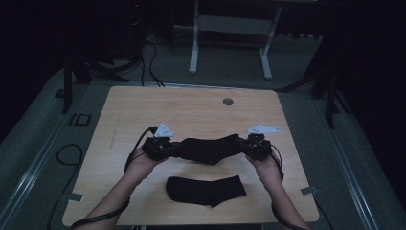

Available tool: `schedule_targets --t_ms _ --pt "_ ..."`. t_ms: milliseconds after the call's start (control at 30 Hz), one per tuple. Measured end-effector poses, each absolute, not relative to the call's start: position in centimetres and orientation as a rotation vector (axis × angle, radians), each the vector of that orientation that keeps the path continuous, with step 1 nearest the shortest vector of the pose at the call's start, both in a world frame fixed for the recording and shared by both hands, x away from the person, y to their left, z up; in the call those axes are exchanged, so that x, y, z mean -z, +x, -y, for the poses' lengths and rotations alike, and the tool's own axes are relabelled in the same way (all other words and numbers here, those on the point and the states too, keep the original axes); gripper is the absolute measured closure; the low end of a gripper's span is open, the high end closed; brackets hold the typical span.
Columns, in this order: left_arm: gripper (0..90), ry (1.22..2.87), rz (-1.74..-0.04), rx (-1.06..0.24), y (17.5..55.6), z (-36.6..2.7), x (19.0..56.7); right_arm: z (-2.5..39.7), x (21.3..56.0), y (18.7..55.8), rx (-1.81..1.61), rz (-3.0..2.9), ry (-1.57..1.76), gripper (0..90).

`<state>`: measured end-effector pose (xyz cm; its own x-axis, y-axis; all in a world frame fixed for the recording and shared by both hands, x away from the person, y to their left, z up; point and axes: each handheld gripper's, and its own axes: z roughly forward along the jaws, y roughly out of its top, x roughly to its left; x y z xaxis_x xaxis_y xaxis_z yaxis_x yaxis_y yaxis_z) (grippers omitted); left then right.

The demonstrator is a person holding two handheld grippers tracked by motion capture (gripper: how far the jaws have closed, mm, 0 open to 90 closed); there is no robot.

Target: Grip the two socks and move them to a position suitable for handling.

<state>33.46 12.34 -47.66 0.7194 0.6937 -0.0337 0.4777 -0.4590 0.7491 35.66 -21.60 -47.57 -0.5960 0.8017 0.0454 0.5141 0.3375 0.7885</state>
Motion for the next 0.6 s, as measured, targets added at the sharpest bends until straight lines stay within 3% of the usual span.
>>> schedule_targets --t_ms 167,600 --pt "86.1 2.152 -0.907 -0.327 33.9 -13.8 49.1 22.6 48.6 36.1 -1.133 -2.268 1.22 86.6" --pt "85.5 2.215 -0.959 -0.262 35.8 -12.8 54.5 21.9 54.8 38.1 -0.956 -2.363 1.316 84.7"
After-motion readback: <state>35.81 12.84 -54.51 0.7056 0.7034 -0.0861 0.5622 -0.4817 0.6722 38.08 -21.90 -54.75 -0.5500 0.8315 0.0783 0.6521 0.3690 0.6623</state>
